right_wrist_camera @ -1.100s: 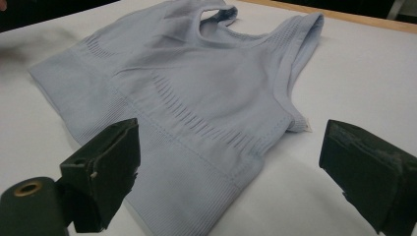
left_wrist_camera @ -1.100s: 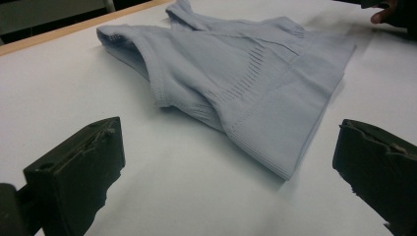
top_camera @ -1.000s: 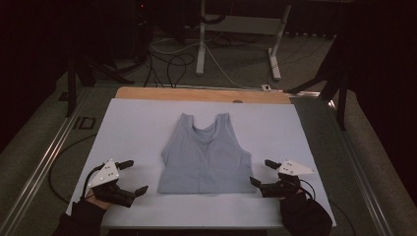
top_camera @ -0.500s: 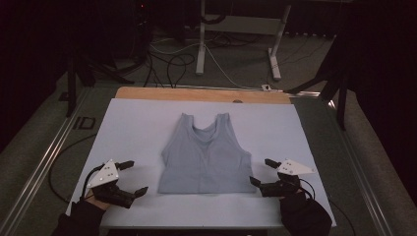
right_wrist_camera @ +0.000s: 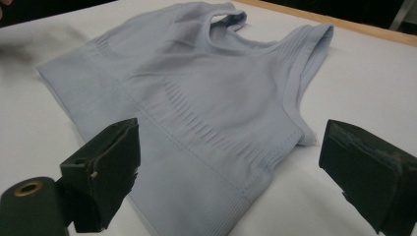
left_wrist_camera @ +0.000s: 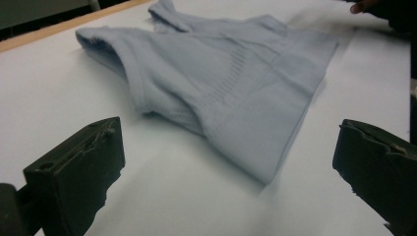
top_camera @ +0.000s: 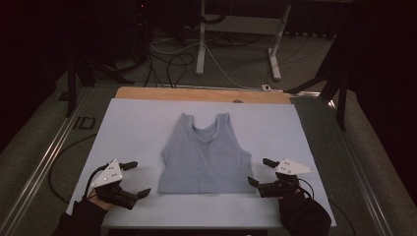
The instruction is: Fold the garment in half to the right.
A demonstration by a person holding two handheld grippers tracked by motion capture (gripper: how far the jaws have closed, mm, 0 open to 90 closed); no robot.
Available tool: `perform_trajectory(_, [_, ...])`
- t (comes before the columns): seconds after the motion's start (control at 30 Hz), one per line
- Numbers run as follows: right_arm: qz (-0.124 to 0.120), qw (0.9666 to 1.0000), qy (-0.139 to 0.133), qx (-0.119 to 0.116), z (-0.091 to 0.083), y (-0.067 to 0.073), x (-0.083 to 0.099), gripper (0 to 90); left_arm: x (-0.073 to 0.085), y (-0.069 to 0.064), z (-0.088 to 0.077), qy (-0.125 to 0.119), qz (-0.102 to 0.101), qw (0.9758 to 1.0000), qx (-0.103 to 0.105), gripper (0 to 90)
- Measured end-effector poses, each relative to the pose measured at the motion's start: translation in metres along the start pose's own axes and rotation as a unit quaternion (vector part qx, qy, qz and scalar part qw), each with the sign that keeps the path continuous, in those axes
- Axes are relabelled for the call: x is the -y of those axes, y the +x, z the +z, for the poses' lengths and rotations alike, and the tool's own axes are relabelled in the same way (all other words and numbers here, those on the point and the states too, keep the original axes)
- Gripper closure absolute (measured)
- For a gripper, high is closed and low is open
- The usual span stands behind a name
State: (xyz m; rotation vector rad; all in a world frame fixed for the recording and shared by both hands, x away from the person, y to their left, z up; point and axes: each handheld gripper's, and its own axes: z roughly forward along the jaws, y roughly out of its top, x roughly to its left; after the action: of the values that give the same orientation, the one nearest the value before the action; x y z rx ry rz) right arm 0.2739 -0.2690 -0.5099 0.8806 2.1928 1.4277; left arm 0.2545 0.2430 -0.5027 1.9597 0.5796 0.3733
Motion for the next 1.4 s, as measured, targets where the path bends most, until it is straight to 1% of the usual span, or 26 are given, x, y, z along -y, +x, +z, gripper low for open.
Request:
perform_trajectory(0.07, [-0.006,0.9999,0.007,0.004,0.000,0.002,-0.003,8.6,-0.002,-0.001,0.001,0.002,0.003,1.0000,0.002,0.3])
perform_trajectory(0.2, [-0.008,1.0000,-0.003,-0.004,0.000,0.007,-0.012,8.6,-0.006,-0.001,0.003,0.006,0.002,0.9999,0.011,0.3])
perform_trajectory(0.23, [-0.005,0.9999,-0.005,-0.008,0.001,0.008,-0.014,8.6,-0.007,-0.001,0.003,0.007,0.001,0.9999,0.011,0.3])
perform_trajectory(0.27, [-0.006,0.9999,-0.008,-0.010,0.002,0.010,-0.016,8.6,-0.008,-0.001,0.004,0.007,0.005,0.9999,0.010,0.3])
perform_trajectory(0.3, [-0.007,0.9999,-0.008,-0.011,0.002,0.010,-0.019,8.6,-0.009,-0.001,0.004,0.007,0.002,0.9999,0.013,0.3])
perform_trajectory(0.4, [-0.005,0.9998,-0.013,-0.013,0.003,0.010,-0.027,8.6,-0.014,-0.002,0.005,0.008,0.005,0.9998,0.016,0.3])
perform_trajectory(0.5, [-0.028,0.9996,-0.009,-0.005,0.006,0.009,-0.039,8.6,-0.020,-0.002,0.005,0.010,0.008,0.9997,0.022,0.3])
perform_trajectory(0.57, [-0.029,0.9995,-0.010,-0.004,0.008,0.008,-0.047,8.6,-0.024,-0.004,0.005,0.015,0.010,0.9996,0.023,0.3])
perform_trajectory(0.7, [-0.037,0.9991,-0.015,-0.014,0.015,0.007,-0.062,8.7,-0.030,-0.006,0.006,0.014,0.011,0.9994,0.030,0.3])
perform_trajectory(0.73, [-0.033,0.9991,-0.019,-0.019,0.018,0.007,-0.065,8.7,-0.032,-0.006,0.007,0.016,0.012,0.9993,0.031,0.3])
perform_trajectory(0.8, [-0.036,0.9989,-0.020,-0.023,0.024,0.008,-0.071,8.7,-0.034,-0.008,0.008,0.021,0.018,0.9992,0.028,0.3])
perform_trajectory(0.97, [-0.051,0.9981,-0.014,-0.032,0.040,0.011,-0.085,8.7,-0.039,-0.010,0.012,0.026,0.019,0.9990,0.031,0.3])
perform_trajectory(1.07, [-0.060,0.9974,-0.016,-0.037,0.050,0.012,-0.095,8.7,-0.040,-0.011,0.014,0.030,0.017,0.9989,0.032,0.3])
perform_trajectory(1.13, [-0.062,0.9972,-0.013,-0.040,0.056,0.012,-0.101,8.7,-0.041,-0.013,0.015,0.033,0.021,0.9989,0.024,0.3])
perform_trajectory(1.2, [-0.071,0.9965,-0.014,-0.043,0.063,0.011,-0.108,8.7,-0.042,-0.013,0.017,0.035,0.017,0.9990,0.020,0.3])
perform_trajectory(1.23, [-0.072,0.9963,-0.014,-0.044,0.066,0.011,-0.111,8.7,-0.042,-0.013,0.018,0.039,0.015,0.9989,0.020,0.3])
perform_trajectory(1.3, [-0.070,0.9962,-0.016,-0.048,0.072,0.010,-0.117,8.7,-0.042,-0.014,0.020,0.042,0.017,0.9989,0.013,0.3])
perform_trajectory(1.37, [-0.075,0.9957,-0.016,-0.052,0.080,0.010,-0.122,8.7,-0.043,-0.015,0.021,0.044,0.017,0.9988,0.015,0.3])
perform_trajectory(1.4, [-0.075,0.9957,-0.014,-0.053,0.083,0.010,-0.125,8.7,-0.044,-0.015,0.021,0.047,0.018,0.9987,0.010,0.3])
